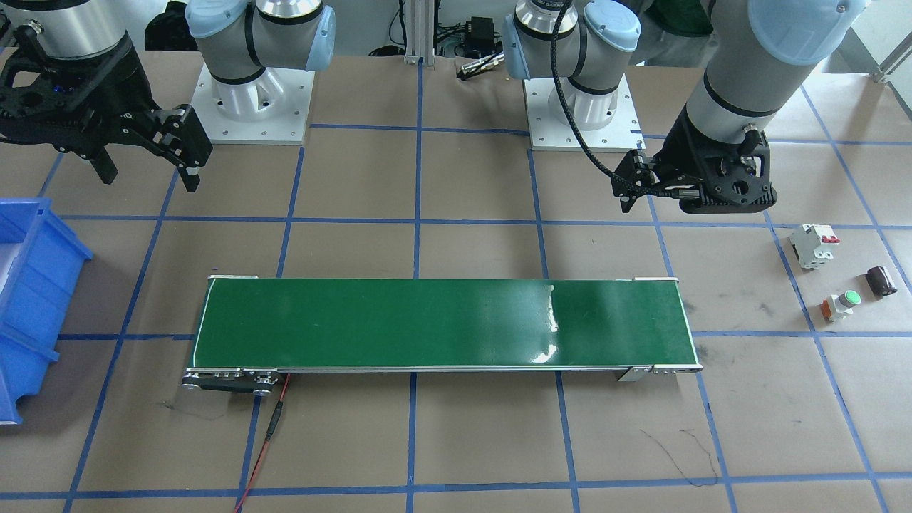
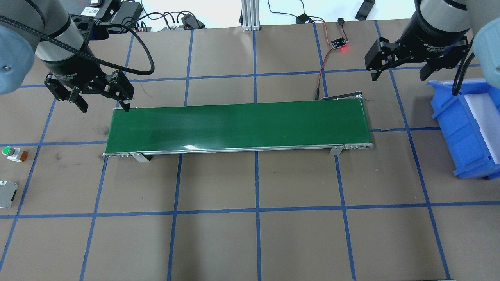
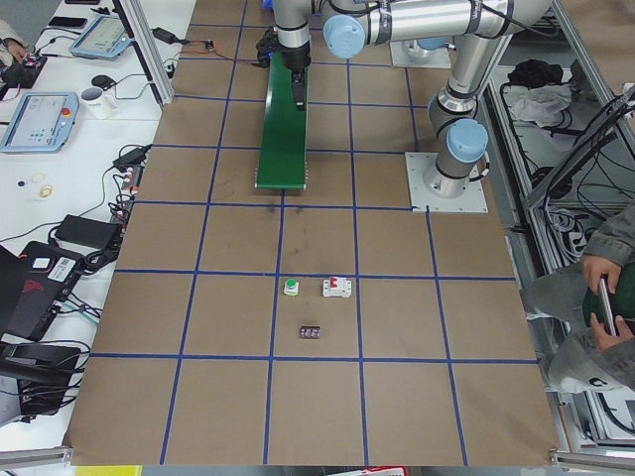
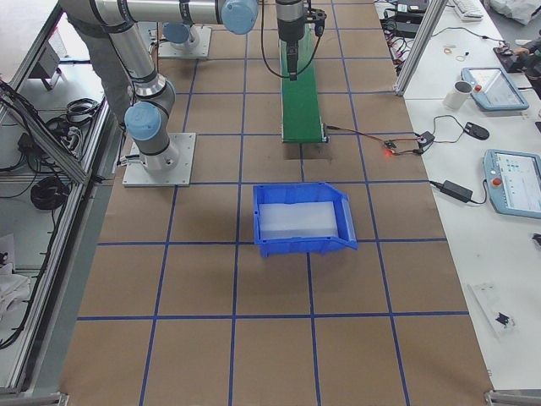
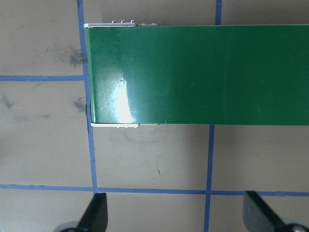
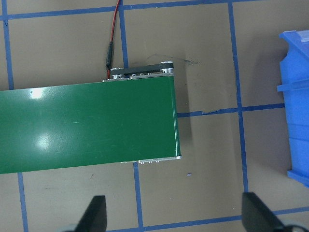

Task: Move capacitor from left to right
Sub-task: 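Move the left gripper down toward the brown capacitor on the table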

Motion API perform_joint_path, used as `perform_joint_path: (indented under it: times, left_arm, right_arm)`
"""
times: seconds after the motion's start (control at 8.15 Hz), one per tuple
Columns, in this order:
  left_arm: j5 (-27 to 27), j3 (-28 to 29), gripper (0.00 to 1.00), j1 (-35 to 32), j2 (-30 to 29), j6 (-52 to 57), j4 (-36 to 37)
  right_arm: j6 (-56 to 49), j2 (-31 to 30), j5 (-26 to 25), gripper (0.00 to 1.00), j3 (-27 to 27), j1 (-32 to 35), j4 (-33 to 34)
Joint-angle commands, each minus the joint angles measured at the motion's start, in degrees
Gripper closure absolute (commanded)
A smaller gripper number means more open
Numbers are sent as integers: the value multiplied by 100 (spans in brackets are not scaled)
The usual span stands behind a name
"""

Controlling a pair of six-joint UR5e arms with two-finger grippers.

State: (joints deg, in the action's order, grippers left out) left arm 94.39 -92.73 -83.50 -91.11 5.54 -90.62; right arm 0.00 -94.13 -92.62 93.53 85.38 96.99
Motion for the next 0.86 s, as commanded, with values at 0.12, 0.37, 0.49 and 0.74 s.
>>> perform_joint_path:
  times: [0.12,0.37,0.49,0.74]
  left_arm:
    - [0,0,0,0,-3,0,0]
    - [9,9,0,70,14,35,0]
    - [78,26,0,114,58,35,-17]
    - [518,9,0,970,278,-43,-17]
  right_arm:
    - [18,-9,-54,0,7,5,-13]
    - [52,-9,-28,0,7,5,-13]
    - [61,-9,-28,0,7,13,-22]
    - [53,0,-28,0,-1,13,-13]
